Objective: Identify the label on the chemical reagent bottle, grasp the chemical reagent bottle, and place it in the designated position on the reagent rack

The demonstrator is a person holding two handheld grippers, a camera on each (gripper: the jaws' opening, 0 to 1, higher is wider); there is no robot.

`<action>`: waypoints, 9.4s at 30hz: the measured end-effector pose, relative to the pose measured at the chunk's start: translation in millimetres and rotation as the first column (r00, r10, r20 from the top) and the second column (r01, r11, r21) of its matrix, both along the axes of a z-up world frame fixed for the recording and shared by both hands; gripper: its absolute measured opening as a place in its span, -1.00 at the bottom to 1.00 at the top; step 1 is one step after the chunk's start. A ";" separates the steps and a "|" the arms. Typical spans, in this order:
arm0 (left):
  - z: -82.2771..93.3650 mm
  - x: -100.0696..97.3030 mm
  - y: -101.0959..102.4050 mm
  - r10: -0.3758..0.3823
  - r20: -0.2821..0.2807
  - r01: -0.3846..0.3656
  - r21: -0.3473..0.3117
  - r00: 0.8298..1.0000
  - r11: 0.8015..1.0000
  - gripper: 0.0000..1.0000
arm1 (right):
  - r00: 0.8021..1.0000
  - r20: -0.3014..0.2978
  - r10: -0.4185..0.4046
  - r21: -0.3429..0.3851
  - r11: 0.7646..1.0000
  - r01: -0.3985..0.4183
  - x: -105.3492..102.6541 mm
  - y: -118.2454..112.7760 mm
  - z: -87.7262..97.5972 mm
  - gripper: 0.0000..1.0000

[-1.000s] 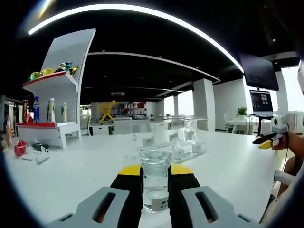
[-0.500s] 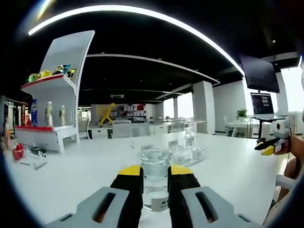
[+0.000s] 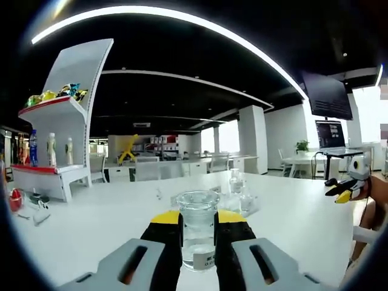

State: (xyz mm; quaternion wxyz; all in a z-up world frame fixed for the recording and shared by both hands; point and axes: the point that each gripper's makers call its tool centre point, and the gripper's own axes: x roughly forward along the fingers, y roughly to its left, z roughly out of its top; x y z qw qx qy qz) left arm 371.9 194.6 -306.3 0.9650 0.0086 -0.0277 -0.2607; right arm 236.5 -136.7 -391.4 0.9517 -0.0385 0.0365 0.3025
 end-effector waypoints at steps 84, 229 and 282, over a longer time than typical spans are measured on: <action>46.3 122.3 -94.1 -0.061 0.039 0.061 -0.001 0.997 0.998 -0.62 | 0.999 0.013 -0.045 0.027 0.999 0.044 -8.5 -15.3 3.6 -0.31; -32.7 234.0 -198.5 -0.083 -0.033 0.083 -0.004 0.996 0.997 -0.60 | 0.982 0.032 -0.188 -0.006 0.982 0.189 -10.4 -79.0 13.5 -0.31; -25.7 219.2 -191.6 -0.101 -0.086 0.109 0.091 0.991 0.990 -0.41 | 0.979 0.066 -0.195 -0.011 0.981 0.196 -14.5 -77.3 27.6 -0.31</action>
